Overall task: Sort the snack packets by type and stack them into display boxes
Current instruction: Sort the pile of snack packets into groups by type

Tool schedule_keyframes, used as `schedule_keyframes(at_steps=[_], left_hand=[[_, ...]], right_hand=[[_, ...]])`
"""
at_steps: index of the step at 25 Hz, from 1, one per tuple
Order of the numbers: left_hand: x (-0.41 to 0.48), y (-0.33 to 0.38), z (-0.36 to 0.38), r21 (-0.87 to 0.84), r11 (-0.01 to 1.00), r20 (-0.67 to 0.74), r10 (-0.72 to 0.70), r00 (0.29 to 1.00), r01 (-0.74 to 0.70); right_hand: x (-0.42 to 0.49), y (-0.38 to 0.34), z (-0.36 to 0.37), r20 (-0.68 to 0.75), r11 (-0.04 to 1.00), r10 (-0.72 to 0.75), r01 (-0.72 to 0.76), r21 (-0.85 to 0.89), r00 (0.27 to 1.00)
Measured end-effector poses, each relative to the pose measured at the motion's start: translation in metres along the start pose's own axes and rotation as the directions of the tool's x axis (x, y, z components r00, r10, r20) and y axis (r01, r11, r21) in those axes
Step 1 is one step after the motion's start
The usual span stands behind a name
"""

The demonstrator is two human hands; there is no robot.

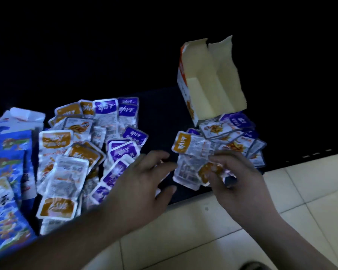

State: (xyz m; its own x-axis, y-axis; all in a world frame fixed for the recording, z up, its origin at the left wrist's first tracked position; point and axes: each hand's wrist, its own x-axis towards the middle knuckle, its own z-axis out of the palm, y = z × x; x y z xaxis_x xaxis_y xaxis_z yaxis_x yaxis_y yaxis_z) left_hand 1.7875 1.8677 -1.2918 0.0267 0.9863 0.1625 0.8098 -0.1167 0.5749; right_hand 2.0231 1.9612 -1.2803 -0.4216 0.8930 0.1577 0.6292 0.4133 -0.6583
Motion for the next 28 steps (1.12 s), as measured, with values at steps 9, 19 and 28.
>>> schedule_keyframes(at_steps=[9,19,28], left_hand=[[0.097,0.027,0.06,0.245,0.967,0.359,-0.159,0.92,0.072],[0.049,0.013,0.034,-0.05,0.994,-0.061,0.093,0.994,-0.096],[0.043,0.067,-0.018,-0.779,0.555,0.03,-0.434,0.901,0.293]], right_hand=[[-0.001,0.04,-0.018,-0.085,0.985,0.069,-0.081,-0.152,0.994],[-0.008,0.03,-0.014,0.007,0.977,0.105,-0.102,-0.187,0.994],[0.012,-0.04,-0.015,0.198,0.867,0.222,-0.286,0.408,0.955]])
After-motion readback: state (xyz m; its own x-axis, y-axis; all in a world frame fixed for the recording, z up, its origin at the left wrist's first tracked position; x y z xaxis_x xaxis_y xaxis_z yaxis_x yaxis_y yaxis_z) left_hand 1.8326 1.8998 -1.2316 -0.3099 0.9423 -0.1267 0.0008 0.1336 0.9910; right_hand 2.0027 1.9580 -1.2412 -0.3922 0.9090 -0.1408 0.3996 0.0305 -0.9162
